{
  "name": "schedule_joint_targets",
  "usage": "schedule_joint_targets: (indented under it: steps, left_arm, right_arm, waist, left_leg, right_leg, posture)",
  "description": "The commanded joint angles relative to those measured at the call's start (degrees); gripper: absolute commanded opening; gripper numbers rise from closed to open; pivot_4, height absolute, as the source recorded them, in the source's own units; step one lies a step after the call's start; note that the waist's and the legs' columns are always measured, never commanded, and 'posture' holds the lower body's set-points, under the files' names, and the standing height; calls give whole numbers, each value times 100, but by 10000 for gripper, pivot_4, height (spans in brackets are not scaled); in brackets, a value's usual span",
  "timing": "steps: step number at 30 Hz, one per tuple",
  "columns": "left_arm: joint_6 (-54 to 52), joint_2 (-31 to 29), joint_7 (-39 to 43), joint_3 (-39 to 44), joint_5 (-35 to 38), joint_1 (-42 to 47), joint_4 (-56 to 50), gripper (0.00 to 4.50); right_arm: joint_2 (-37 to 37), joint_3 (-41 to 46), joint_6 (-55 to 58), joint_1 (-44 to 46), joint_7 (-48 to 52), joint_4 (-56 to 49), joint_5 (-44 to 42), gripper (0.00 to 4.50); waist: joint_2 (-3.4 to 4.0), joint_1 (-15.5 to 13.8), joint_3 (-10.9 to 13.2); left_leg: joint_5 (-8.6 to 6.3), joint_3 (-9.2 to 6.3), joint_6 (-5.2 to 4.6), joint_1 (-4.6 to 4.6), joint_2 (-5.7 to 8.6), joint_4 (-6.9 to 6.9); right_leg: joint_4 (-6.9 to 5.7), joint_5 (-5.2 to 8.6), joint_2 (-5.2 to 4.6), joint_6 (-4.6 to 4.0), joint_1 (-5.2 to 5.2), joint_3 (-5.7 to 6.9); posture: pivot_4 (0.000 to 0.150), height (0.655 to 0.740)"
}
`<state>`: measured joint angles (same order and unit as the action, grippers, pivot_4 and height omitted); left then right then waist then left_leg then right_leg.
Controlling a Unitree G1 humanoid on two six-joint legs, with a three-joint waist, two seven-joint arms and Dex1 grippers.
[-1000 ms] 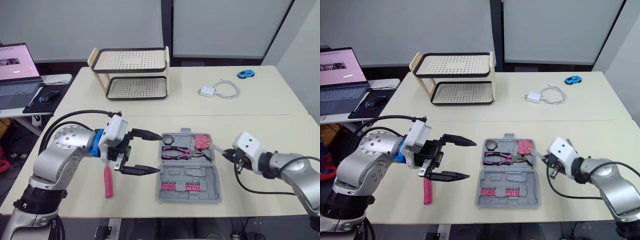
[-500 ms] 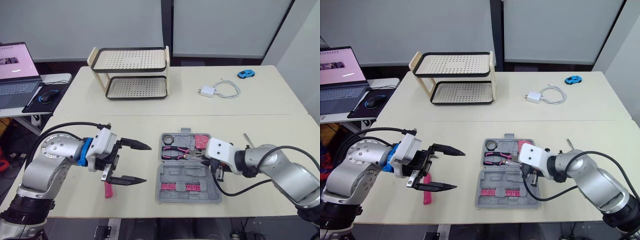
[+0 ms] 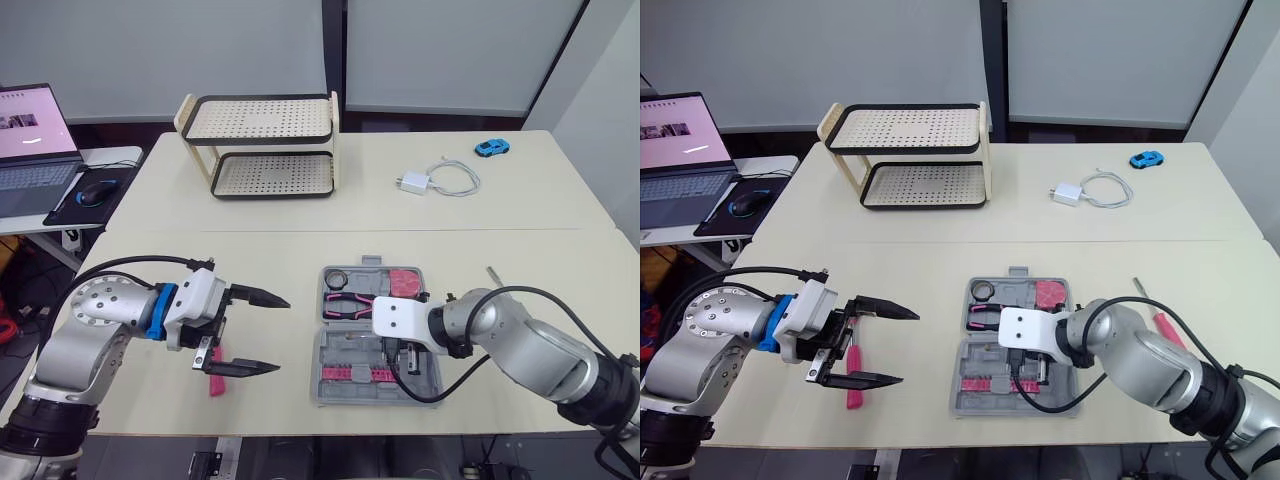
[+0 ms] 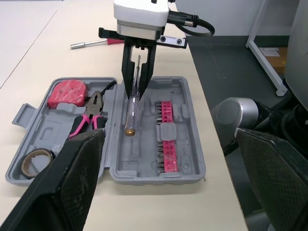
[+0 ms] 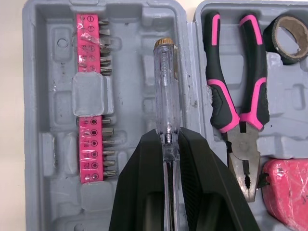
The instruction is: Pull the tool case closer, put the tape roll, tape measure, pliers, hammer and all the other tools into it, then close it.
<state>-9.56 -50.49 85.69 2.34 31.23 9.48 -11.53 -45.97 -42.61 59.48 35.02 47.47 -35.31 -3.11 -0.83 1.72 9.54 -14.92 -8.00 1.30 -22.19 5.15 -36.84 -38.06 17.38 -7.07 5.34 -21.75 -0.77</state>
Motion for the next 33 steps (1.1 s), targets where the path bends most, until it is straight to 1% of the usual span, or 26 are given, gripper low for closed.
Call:
schedule_joint_targets:
  steps: [1, 9, 13, 17, 19, 33]
  left_arm:
    - [50, -129, 18, 190, 33, -36, -105, 45000]
    - [79, -192, -7, 243, 31, -152, -145, 45000]
    - [85, -235, 11, 271, 37, -191, -154, 45000]
    - [96, -283, 43, 290, 29, -220, -140, 45000]
    - [86, -299, 38, 289, 39, -218, -146, 45000]
    - [63, -332, 41, 303, 23, -250, -139, 45000]
  right_arm:
    - [111, -66, 32, 167, -14, 23, 168, 1707]
    - [399, -360, -314, 7, -173, 469, 528, 1707]
    - [507, -438, -460, -116, -219, 605, 687, 1707]
    - [698, -481, -464, -125, -226, 688, 810, 1707]
    - [793, -484, -428, -82, -213, 725, 844, 1707]
    - [1103, -436, -248, 152, -86, 756, 922, 1707]
  waist:
    - [0, 0, 0]
    - [-1, 3, -1]
    - [-1, 5, -1]
    - [-2, 15, -2]
    - [-2, 15, -2]
    - [-2, 15, -2]
  left_leg:
    - [0, 0, 0, 0, 0, 0]
    - [0, 2, 0, -1, 0, 0]
    - [1, 2, 1, -19, 0, -5]
    - [6, 4, 10, -43, 0, -10]
    - [9, 11, 16, -55, 2, -15]
    - [7, 7, 10, -55, 0, -15]
  right_leg:
    - [0, 0, 0, 0, -2, 0]
    - [-3, 0, 1, 0, -9, -1]
    - [-9, -1, 0, -1, -27, -3]
    - [-24, -2, 1, -1, -46, -5]
    - [-54, -2, -1, -1, -53, -12]
    - [-63, -2, 1, -1, -56, -9]
  posture:
    - [1500, 7400]
    - [1500, 7400]
    - [1500, 7400]
    - [1500, 7400]
    - [1500, 7400]
    - [1500, 7400]
